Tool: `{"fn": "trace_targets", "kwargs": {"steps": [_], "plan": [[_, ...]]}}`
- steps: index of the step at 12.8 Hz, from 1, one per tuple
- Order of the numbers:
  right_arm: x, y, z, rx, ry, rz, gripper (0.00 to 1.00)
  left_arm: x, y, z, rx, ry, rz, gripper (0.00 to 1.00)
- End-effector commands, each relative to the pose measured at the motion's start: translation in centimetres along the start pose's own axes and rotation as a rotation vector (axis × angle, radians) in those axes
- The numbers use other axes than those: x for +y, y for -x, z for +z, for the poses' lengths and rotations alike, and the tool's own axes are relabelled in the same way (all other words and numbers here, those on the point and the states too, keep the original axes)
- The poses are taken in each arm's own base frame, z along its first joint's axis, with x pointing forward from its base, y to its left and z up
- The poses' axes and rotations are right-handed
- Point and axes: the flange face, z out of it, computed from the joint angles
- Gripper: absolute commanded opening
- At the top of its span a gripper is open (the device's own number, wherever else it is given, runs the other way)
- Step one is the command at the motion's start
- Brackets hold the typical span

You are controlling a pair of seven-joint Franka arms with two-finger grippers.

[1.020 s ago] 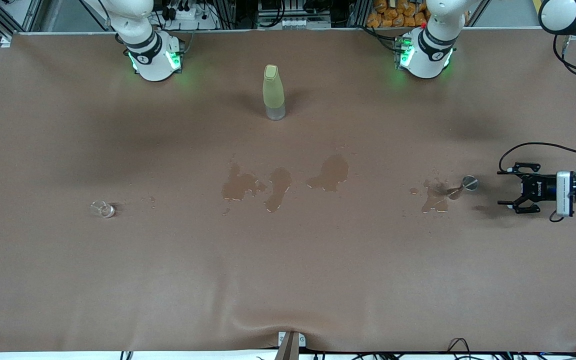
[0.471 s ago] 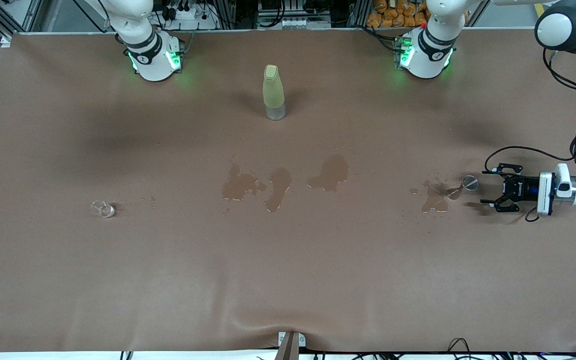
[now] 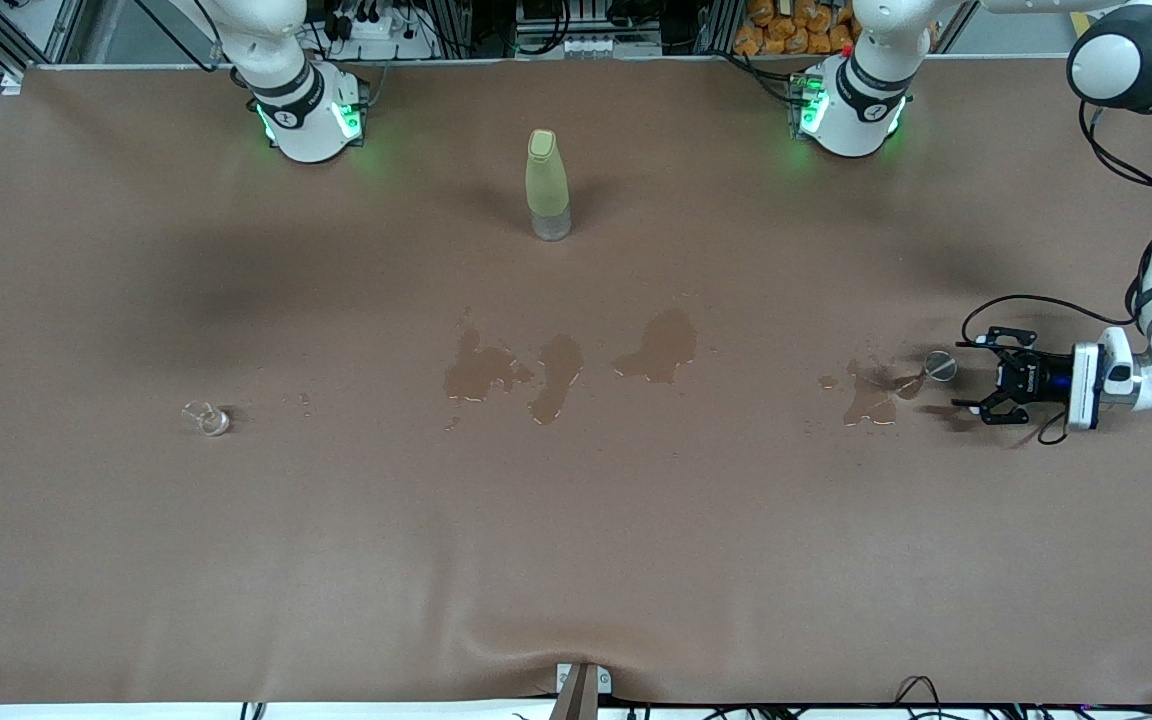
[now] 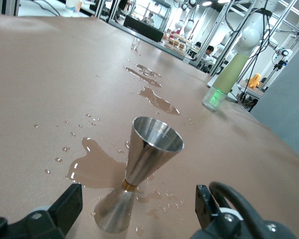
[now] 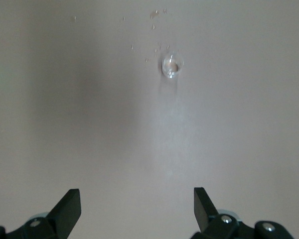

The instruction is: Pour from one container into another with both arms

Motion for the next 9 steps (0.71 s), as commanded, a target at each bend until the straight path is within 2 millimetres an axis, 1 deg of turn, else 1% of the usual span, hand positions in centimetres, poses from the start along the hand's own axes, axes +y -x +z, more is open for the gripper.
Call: {"fn": "trace_targets", "kwargs": {"steps": [1, 3, 5, 6, 7, 9], "plan": [[1.0, 1.8, 5.0, 0.139, 0.010, -0.024, 1.00, -0.7, 2.0, 1.4, 0.079, -0.001, 0.076, 1.00], [1.8, 2.8, 9.3, 0.251, 0.021, -0.036, 1.00, -0.8, 2.2, 1.7, 0.105, -0.010, 0.114, 1.00], [2.4, 3.8, 13.5, 0.354, 0.048, -0.049, 1.00, -0.9, 1.6, 2.3, 0.135, 0.004, 0.126, 1.00], [2.6, 4.1, 15.9, 0.408, 0.057, -0.052, 1.00, -1.0, 1.7, 2.6, 0.153, 0.005, 0.140, 1.00], [2.8, 4.4, 18.5, 0.464, 0.071, -0.060, 1.00, -1.0, 1.6, 2.8, 0.181, 0.004, 0.161, 1.00], [2.8, 5.2, 22.8, 0.555, 0.104, -0.064, 1.00, -1.2, 1.3, 3.0, 0.194, -0.001, 0.193, 1.00]]}}
